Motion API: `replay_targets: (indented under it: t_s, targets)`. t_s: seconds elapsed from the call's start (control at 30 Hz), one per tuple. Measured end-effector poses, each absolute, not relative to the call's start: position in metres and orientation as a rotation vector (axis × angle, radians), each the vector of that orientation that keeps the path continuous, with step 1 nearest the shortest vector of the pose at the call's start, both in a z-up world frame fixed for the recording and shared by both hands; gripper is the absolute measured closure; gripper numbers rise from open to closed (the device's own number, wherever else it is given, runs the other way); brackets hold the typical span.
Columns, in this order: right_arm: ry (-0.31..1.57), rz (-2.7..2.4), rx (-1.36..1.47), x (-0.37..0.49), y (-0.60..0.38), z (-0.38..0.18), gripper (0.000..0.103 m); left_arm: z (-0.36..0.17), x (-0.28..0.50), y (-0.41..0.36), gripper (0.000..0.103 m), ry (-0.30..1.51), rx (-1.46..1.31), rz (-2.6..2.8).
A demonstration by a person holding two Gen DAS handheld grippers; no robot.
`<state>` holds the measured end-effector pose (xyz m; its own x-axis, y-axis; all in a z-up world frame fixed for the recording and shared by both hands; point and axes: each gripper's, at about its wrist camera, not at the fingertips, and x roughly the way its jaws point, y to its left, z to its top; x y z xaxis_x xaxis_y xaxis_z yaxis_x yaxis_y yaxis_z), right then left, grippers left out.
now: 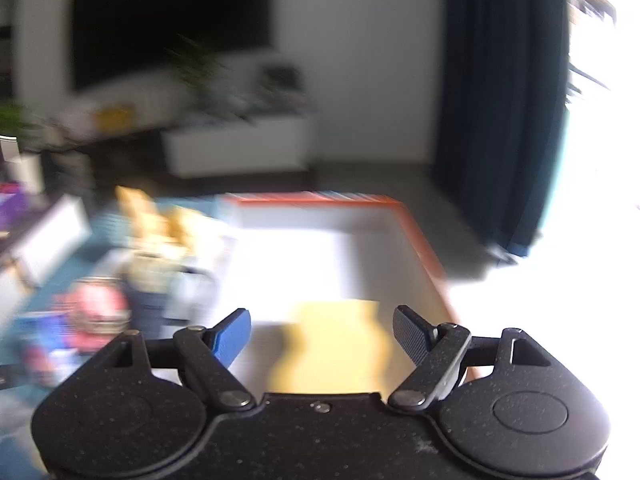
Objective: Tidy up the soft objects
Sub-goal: 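Move the right gripper toward the yellow sponge in the white box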
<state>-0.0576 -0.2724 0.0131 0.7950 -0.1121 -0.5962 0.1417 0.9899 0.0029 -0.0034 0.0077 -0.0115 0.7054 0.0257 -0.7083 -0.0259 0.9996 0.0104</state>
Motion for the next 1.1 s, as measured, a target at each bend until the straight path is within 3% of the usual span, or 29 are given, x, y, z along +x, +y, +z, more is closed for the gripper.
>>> replay_targets:
  t_s: [0.27,0.3,0.53,0.77,0.87,1.0,1.1]
  targets:
    - [0.851,-0.269,-0.190,0.001,-0.296,-0.028,0.011,-0.013,0.001,0.007,0.000,0.779,0.004,0.023]
    - [0.864,-0.233,-0.190,0.007,-0.286,-0.032,0.003,-0.013,0.003,0.007,0.000,0.780,0.005,0.024]
    - [0.780,-0.091,-0.139,0.024,-0.239,-0.014,0.000,-0.018,0.009,0.011,0.000,0.800,0.008,0.045]
    - [0.615,-0.124,-0.172,0.002,-0.267,0.012,0.001,-0.018,0.010,0.018,0.000,0.798,-0.008,0.060]
    - [0.646,0.014,-0.150,0.002,-0.265,0.014,0.001,-0.019,0.014,0.018,0.000,0.804,-0.019,0.065]
    - [0.774,-0.001,-0.408,0.029,-0.233,-0.019,0.001,-0.022,0.017,0.018,0.000,0.814,-0.025,0.056]
    - [0.735,0.237,-0.237,0.031,-0.214,-0.015,0.012,-0.021,0.016,0.019,0.000,0.806,-0.018,0.056]
